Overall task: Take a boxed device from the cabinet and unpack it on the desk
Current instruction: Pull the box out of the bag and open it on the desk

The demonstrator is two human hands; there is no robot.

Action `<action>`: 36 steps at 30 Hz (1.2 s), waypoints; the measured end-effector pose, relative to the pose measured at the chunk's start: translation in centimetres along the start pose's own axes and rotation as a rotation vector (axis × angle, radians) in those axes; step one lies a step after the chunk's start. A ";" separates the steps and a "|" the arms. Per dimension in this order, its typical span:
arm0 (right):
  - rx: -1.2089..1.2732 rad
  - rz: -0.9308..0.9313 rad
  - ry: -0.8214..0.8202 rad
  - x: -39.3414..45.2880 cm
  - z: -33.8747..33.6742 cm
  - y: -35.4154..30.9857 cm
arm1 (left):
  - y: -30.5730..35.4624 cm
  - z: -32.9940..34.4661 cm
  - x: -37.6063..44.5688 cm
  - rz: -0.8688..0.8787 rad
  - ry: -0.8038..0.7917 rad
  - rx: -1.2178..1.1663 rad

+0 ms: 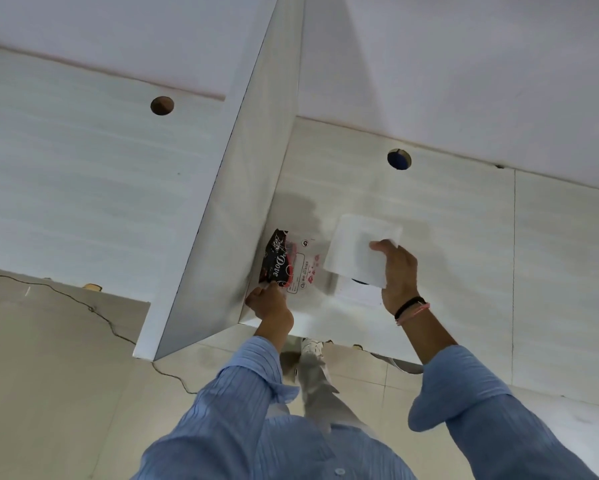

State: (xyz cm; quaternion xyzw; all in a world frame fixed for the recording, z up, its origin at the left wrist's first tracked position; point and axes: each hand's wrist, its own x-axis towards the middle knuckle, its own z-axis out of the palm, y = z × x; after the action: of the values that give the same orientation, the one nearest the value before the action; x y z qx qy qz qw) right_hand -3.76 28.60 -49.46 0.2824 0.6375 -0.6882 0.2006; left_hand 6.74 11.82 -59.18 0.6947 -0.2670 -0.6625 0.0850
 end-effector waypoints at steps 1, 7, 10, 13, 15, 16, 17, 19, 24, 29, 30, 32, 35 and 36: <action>0.024 0.019 -0.070 -0.2 0.6 0.1 | 0.0 0.0 0.5 0.020 0.012 0.046; 0.047 0.241 -0.352 0.7 5.9 4.1 | 0.9 -1.3 0.1 0.068 -0.103 0.193; -0.006 0.344 -0.363 1.8 8.3 6.5 | 1.2 -1.8 0.5 0.071 -0.092 0.299; -0.137 0.393 -0.270 3.0 9.9 8.5 | 1.5 -2.4 0.2 0.062 -0.027 0.410; -0.239 0.410 -0.215 3.5 10.6 9.1 | 1.8 -2.6 -0.8 0.068 0.002 0.483; -0.281 0.412 -0.200 3.6 10.8 9.3 | 2.0 -2.4 -1.4 0.112 0.002 0.526; -0.309 0.407 -0.194 3.6 10.9 9.2 | 2.1 -2.0 -1.9 0.210 -0.026 0.592; -0.342 0.378 -0.195 3.6 10.9 9.1 | 2.8 -0.9 -3.4 0.472 -0.134 0.706; -0.483 0.265 -0.151 2.9 10.4 8.5 | 4.0 1.7 -2.6 0.599 -0.303 0.821; -0.958 -0.211 -0.003 1.5 7.2 7.3 | 4.2 1.9 -0.6 0.528 -0.318 0.877; -1.017 -0.293 0.052 1.3 6.3 7.2 | 4.2 2.0 -0.4 0.508 -0.324 0.875; -1.190 -0.292 0.149 1.4 4.8 7.5 | 4.1 2.2 0.0 0.493 -0.353 0.844; -1.241 0.070 0.125 1.9 3.5 7.9 | 4.2 2.3 -0.8 0.469 -0.354 0.814; -1.200 0.145 0.100 2.0 3.0 7.9 | 4.2 2.4 -0.9 0.470 -0.336 0.821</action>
State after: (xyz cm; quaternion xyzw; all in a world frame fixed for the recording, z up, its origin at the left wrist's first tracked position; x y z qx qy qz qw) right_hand -0.64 24.91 -56.67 0.1947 0.9021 -0.1790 0.3409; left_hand 3.40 9.32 -56.64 0.4754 -0.6650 -0.5685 -0.0926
